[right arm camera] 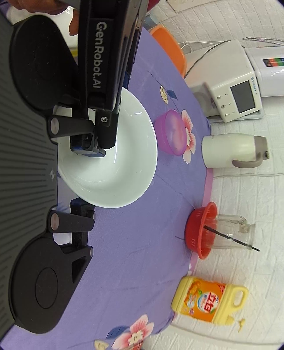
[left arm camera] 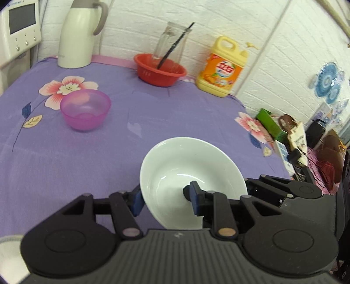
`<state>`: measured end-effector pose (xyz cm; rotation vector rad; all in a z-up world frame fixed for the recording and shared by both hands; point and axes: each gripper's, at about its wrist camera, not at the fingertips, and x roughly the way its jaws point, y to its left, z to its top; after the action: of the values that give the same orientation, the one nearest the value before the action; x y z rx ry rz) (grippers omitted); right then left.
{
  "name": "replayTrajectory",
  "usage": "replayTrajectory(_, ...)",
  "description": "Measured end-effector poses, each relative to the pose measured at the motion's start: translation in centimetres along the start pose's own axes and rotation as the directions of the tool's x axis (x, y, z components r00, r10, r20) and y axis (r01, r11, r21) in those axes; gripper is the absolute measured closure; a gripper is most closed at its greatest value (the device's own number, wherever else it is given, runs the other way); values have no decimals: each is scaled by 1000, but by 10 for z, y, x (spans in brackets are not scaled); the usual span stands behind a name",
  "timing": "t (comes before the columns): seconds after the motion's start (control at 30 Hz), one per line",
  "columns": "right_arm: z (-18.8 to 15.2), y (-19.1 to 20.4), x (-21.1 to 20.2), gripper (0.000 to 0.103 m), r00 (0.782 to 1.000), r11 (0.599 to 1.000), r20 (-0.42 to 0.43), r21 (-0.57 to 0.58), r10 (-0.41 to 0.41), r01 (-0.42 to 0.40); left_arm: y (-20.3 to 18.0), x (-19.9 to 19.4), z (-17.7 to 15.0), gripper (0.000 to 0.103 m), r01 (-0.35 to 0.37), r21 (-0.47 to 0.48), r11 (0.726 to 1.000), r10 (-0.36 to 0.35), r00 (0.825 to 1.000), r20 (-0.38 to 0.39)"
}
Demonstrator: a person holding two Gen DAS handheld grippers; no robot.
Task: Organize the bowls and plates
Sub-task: 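Lift the white bowl with the left tool toward the stack, then lower the white bowl into the steel bowl and open the left tool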
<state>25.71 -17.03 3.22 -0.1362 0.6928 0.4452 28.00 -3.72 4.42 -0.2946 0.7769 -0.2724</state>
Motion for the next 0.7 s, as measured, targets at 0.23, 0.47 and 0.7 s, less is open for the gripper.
replayTrajectory(0.23,-45,11,-52,35,997,997,-1,24,-74,74,-27,-27,-48,79,71,35,997,-70,997,-34)
replayTrajectory(0.47,-87,19,-66,35,998,995,-29,82,-60,62,-30,-33,-88,79,71,72,995,-65,994,-84)
replayTrajectory(0.7,-106,25,-61,35,998,995,-45,91,-41,45,-25,-30,-102,79,60,74,995,-54,995,-85)
